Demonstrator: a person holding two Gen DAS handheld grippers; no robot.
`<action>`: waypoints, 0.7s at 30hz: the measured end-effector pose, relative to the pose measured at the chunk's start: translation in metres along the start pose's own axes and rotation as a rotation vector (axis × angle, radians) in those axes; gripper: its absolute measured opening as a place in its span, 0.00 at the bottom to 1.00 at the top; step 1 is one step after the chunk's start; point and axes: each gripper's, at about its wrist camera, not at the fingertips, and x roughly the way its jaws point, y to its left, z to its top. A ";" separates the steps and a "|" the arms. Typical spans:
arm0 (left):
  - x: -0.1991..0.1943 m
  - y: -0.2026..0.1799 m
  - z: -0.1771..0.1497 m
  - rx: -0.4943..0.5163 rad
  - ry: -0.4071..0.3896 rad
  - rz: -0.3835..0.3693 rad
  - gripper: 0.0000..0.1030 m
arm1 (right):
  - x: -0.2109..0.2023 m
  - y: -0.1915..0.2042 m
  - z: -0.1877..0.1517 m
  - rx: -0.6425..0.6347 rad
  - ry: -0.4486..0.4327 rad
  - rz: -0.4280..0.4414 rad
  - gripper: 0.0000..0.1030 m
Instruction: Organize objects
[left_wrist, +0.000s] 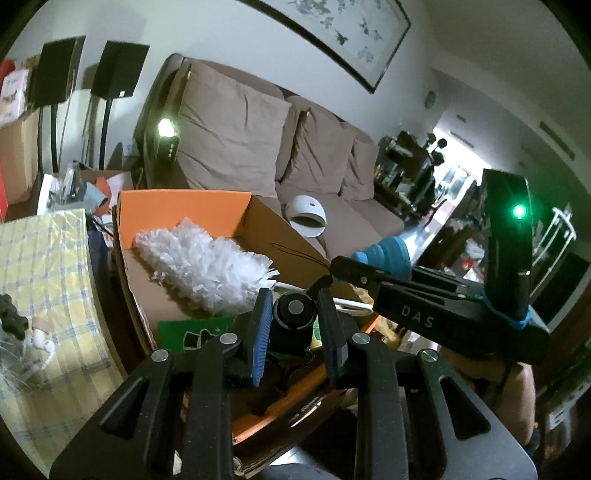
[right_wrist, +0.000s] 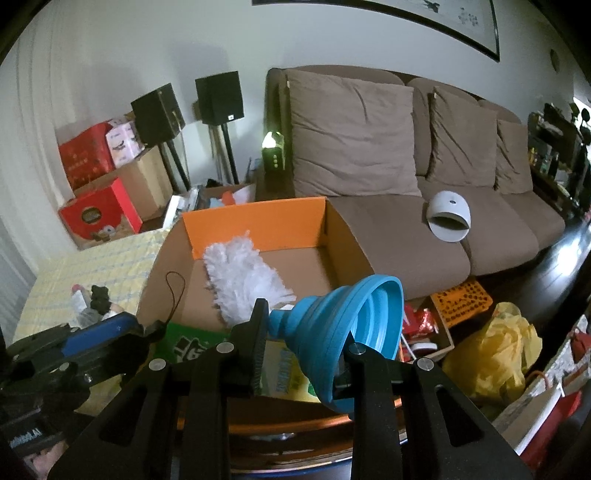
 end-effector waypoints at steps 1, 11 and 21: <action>0.001 0.001 0.000 -0.003 0.003 -0.004 0.22 | 0.001 0.000 0.000 -0.001 0.004 -0.003 0.23; 0.004 0.008 0.001 -0.041 -0.012 0.027 0.22 | 0.003 0.010 0.001 -0.021 0.004 -0.001 0.23; 0.008 0.016 0.004 -0.053 0.010 0.052 0.22 | 0.011 0.020 -0.002 -0.063 0.029 -0.001 0.23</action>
